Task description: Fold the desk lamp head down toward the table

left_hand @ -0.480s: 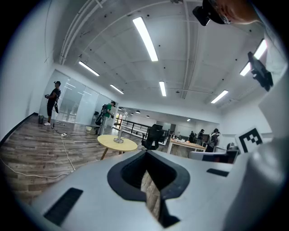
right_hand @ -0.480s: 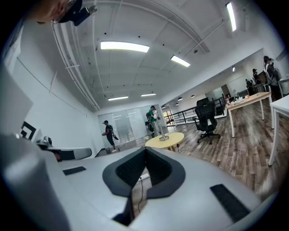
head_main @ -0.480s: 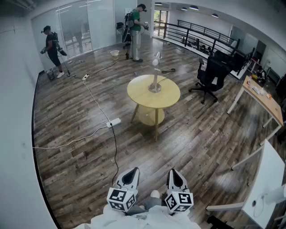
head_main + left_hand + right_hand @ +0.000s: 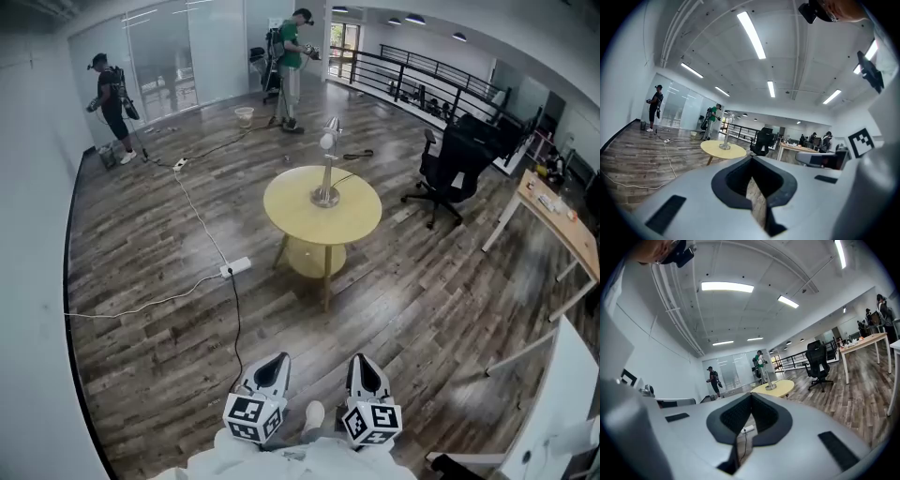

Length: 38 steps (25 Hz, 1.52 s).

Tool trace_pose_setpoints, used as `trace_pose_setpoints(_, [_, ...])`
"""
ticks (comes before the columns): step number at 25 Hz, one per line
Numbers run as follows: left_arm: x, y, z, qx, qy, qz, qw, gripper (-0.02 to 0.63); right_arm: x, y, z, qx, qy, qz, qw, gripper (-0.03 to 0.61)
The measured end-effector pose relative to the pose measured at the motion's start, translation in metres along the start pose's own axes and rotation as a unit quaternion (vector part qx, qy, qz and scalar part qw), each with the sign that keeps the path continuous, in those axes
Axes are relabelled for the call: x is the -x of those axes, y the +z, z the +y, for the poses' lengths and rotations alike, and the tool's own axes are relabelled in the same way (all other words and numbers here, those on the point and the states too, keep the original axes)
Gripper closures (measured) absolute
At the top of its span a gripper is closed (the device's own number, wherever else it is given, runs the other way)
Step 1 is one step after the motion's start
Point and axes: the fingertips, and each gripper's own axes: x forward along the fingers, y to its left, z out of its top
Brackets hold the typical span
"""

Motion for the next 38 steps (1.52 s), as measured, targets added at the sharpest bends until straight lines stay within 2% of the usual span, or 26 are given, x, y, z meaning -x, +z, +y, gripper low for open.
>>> trace_pose_setpoints(9, [-0.113,0.035,-0.002,-0.002,-0.008,-0.014,0.9999,0.614,-0.086,0.041,-0.068,0.004,0.004,-0.009,1.000,0.568])
trace_pose_setpoints(16, [-0.180,0.040,0.000,-0.001,-0.008,-0.006,1.0000,0.614,-0.140,0.046,-0.119,-0.011,-0.005,0.001,1.000,0.568])
trace_pose_setpoints(24, [-0.235,0.061,0.027,-0.018,0.007,-0.013,0.9997,0.613,-0.199,0.061,-0.138,-0.001,0.006,-0.004,1.000,0.568])
trace_pose_setpoints(29, [-0.274,0.064,0.046,-0.014,0.011,-0.014,0.9997,0.613,-0.242,0.063,-0.142,0.014,0.019,0.001,1.000,0.568])
trace_pose_setpoints(38, [-0.357,0.096,0.097,-0.020,0.008,-0.015,0.9997,0.612,-0.341,0.085,-0.143,0.032,0.034,-0.002,0.999,0.568])
